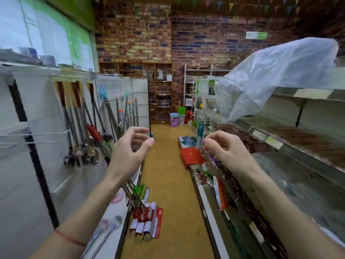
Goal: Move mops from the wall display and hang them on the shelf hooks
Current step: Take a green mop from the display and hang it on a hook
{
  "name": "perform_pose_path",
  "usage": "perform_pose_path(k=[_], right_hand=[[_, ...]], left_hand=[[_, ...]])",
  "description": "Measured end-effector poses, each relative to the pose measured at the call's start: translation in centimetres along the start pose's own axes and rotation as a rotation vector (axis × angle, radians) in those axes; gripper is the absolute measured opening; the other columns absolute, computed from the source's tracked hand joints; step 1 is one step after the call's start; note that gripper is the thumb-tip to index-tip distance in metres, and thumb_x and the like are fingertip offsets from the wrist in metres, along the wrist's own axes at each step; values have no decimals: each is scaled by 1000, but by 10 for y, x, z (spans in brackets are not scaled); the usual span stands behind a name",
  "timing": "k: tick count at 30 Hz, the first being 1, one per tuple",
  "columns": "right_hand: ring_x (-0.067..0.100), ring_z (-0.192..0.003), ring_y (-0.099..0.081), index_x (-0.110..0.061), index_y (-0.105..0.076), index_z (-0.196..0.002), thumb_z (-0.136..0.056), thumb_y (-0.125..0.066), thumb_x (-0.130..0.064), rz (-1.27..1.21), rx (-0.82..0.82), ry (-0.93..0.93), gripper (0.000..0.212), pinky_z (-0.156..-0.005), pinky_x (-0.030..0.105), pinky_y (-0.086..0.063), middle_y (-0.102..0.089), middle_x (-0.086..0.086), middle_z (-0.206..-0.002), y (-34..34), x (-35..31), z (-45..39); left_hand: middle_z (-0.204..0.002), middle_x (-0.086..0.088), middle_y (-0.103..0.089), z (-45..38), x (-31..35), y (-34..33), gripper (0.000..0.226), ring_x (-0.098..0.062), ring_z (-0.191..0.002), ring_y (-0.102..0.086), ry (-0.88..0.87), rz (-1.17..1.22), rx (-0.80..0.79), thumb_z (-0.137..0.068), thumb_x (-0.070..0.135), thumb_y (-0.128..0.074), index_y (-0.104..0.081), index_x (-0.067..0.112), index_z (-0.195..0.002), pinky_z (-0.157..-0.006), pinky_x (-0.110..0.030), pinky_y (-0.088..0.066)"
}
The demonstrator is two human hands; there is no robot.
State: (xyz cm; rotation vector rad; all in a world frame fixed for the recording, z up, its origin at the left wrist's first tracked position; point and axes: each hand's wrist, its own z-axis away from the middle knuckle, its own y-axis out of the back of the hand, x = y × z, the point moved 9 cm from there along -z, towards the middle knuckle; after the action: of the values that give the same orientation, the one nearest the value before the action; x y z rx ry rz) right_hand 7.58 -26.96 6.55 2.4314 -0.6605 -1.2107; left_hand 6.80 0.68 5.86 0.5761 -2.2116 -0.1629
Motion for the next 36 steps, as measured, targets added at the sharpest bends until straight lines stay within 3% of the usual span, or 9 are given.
perform_pose_path(k=[9,20,27,31,36], right_hand=[[14,-86,-71,-25,-72,-96,-98,-62,-38,62,1,-51,17,-78,34,-58,-76,-2,-90,-34,122,-136],[16,-86,-71,-20,-71,-99,-101,-60,-32,-65,5,-73,16,-76,35,-59,-77,1,-91,-67,291,-372],[13,-81,-71,-20,-71,-96,-101,-60,-32,-122,-27,-91,18,-72,32,-57,-77,1,-86,-130,382,-500],[8,-75,-70,-18,-72,-97,-102,-60,-31,-122,-35,-92,18,-67,29,-57,-76,1,-85,-176,431,-577],[19,-77,-71,-17,-70,-99,-102,-59,-30,-99,-68,-115,18,-63,32,-57,-76,5,-87,-231,478,-687]], left_hand=[[-101,7,-73,-135,-101,-101,21,-14,-97,-71,49,40,-7,-97,28,-72,-65,23,-117,-86,-44,-62],[-98,2,-76,-343,-229,-227,11,-18,-95,-72,68,-20,35,-96,24,-73,-70,20,-106,-86,-42,-62],[-93,1,-75,-452,-324,-275,6,-19,-91,-72,103,-30,63,-96,24,-73,-71,23,-101,-82,-43,-61],[-93,0,-76,-520,-396,-296,19,-18,-90,-73,104,-8,73,-89,37,-70,-69,25,-104,-81,-40,-62],[-92,0,-75,-618,-483,-316,13,-16,-88,-71,114,4,76,-94,30,-73,-70,23,-103,-75,-30,-57]])
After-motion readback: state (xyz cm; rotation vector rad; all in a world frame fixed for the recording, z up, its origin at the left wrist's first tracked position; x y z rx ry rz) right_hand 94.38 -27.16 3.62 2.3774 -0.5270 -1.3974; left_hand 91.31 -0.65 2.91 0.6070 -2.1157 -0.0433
